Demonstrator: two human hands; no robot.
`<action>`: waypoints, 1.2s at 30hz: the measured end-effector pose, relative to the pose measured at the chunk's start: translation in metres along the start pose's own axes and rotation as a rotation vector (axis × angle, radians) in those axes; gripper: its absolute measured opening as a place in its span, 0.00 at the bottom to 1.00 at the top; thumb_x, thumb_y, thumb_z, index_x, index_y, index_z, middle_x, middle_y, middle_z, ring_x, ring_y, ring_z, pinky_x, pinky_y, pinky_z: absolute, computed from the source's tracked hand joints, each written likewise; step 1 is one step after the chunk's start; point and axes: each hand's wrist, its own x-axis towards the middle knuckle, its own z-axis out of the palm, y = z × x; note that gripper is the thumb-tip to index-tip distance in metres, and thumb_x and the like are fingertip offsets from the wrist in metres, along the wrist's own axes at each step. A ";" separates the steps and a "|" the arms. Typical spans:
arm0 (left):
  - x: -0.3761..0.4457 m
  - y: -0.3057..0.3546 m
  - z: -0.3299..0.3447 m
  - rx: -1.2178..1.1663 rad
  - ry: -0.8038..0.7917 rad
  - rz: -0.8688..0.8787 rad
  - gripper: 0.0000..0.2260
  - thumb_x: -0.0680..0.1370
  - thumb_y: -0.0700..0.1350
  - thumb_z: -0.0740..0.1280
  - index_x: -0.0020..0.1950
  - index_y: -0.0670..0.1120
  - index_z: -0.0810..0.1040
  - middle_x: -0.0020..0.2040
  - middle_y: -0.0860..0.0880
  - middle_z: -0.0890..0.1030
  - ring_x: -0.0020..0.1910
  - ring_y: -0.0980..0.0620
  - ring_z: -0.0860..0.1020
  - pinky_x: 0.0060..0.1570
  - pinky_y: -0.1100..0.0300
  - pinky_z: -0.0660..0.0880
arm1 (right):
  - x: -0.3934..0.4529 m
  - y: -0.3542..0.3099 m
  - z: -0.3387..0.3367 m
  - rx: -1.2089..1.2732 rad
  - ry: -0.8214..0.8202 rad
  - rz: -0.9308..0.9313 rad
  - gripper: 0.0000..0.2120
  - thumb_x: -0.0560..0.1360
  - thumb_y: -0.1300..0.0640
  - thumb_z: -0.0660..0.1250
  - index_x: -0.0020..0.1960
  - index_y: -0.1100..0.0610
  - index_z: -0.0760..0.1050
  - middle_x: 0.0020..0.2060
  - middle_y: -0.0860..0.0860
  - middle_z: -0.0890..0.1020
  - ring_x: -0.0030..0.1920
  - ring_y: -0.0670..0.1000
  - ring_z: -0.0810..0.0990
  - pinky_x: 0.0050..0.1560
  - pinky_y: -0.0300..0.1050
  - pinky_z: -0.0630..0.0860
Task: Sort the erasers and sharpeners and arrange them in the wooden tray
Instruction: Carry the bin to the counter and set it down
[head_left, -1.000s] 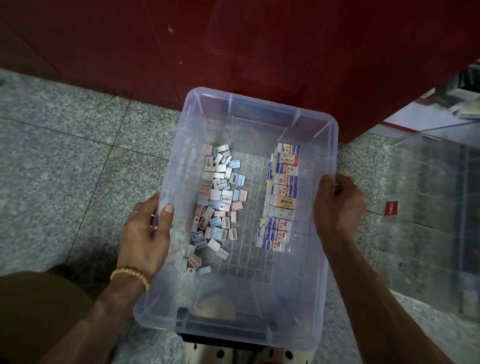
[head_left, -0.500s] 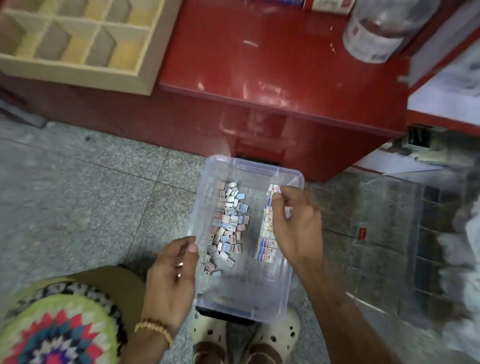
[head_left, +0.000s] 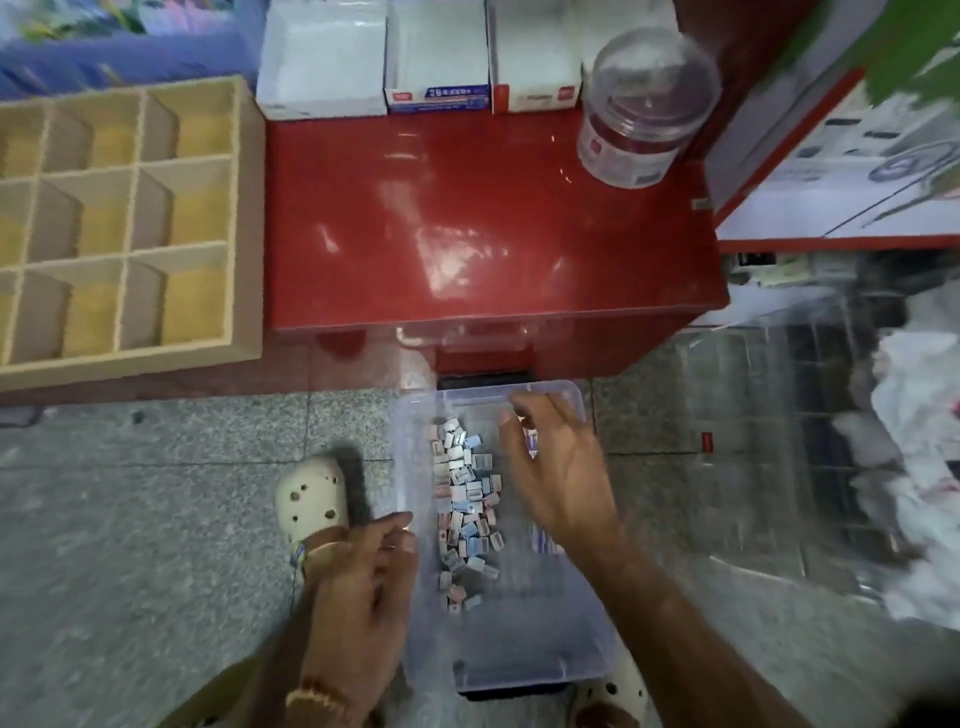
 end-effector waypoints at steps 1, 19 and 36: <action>0.015 -0.006 -0.005 0.039 -0.054 0.011 0.18 0.75 0.64 0.55 0.57 0.58 0.77 0.47 0.59 0.81 0.44 0.67 0.80 0.43 0.70 0.77 | 0.005 0.000 0.011 0.003 0.011 0.028 0.28 0.78 0.41 0.49 0.61 0.58 0.78 0.55 0.55 0.82 0.54 0.55 0.80 0.54 0.54 0.78; 0.168 -0.136 0.021 0.199 -0.299 0.135 0.17 0.81 0.48 0.60 0.70 0.48 0.67 0.57 0.55 0.73 0.48 0.65 0.72 0.40 0.79 0.66 | -0.018 0.122 0.204 -0.119 0.292 0.320 0.20 0.81 0.48 0.52 0.47 0.60 0.76 0.42 0.57 0.79 0.37 0.57 0.77 0.36 0.52 0.75; 0.191 -0.220 0.096 -0.041 -0.103 0.446 0.31 0.78 0.57 0.54 0.78 0.45 0.53 0.69 0.45 0.72 0.62 0.50 0.76 0.57 0.59 0.75 | -0.028 0.253 0.368 -0.357 -0.138 0.261 0.42 0.75 0.32 0.60 0.81 0.51 0.50 0.80 0.60 0.47 0.79 0.61 0.47 0.77 0.60 0.48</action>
